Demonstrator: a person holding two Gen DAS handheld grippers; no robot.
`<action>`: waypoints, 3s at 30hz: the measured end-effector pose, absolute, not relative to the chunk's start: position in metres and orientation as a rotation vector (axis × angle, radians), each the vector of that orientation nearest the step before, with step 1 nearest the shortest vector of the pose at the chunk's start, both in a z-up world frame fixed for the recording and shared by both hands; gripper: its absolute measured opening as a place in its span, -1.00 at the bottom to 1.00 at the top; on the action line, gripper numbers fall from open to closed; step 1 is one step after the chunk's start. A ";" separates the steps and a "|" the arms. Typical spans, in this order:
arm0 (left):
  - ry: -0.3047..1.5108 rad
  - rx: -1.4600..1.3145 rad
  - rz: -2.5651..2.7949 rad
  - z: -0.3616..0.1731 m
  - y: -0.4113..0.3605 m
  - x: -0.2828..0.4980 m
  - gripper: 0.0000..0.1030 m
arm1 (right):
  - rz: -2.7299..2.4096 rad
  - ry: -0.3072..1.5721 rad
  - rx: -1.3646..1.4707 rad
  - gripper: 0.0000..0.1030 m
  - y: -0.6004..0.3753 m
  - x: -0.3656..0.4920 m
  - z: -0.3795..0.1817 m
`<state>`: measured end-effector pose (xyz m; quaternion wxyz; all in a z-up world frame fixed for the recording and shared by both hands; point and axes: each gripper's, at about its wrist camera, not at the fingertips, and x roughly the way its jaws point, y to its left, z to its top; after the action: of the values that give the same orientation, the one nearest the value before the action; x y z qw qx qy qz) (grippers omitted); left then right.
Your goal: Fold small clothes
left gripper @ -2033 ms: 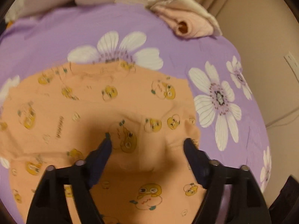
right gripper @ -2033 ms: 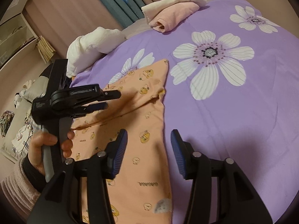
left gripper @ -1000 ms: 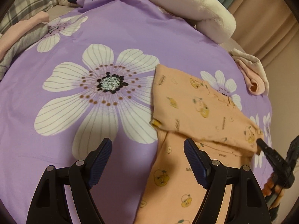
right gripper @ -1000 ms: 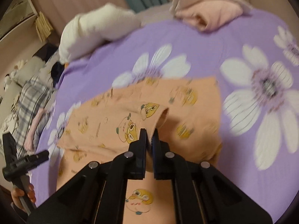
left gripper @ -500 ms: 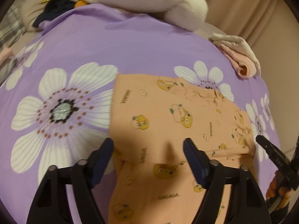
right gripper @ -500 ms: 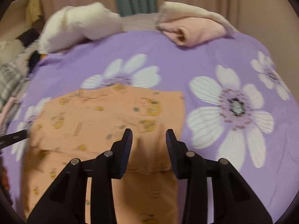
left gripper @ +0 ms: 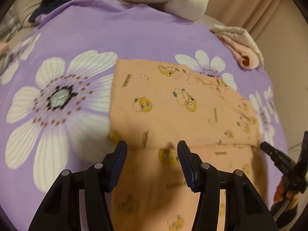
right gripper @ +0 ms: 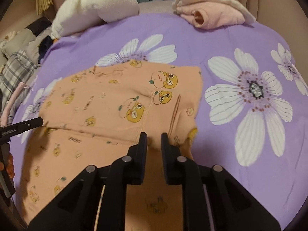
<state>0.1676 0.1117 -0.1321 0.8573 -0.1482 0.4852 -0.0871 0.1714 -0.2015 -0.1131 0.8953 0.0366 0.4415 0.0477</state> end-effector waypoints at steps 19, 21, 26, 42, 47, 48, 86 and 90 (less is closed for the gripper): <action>1.079 -0.648 -0.341 -0.151 0.159 0.070 0.38 | 0.174 0.974 0.499 0.12 -0.273 0.065 -0.142; 1.081 -0.675 -0.384 -0.154 0.152 0.077 0.38 | 0.206 0.966 0.570 0.12 -0.274 0.067 -0.150; 1.074 -0.722 -0.428 -0.160 0.144 0.076 0.38 | 0.279 0.963 0.637 0.11 -0.265 0.068 -0.158; 1.106 -0.790 -0.557 -0.163 0.146 0.014 0.38 | 0.463 1.064 0.642 0.00 -0.241 0.006 -0.164; 1.114 -0.819 -0.573 -0.165 0.141 0.001 0.38 | 0.491 1.094 0.628 0.00 -0.233 -0.005 -0.165; 1.116 -0.819 -0.576 -0.165 0.139 -0.001 0.38 | 0.496 1.097 0.625 0.00 -0.231 -0.006 -0.165; 0.996 -0.836 -0.642 -0.137 0.126 0.004 -0.99 | 0.558 0.910 0.606 -0.90 -0.207 0.008 -0.129; 0.922 -0.815 -0.683 -0.117 0.118 0.006 -0.99 | 0.576 0.856 0.573 -0.90 -0.203 0.007 -0.109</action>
<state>0.0064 0.1184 -0.1170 0.7625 -0.3747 0.4240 -0.3138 0.0067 -0.2032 -0.1092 0.8309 0.2702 0.4036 0.2715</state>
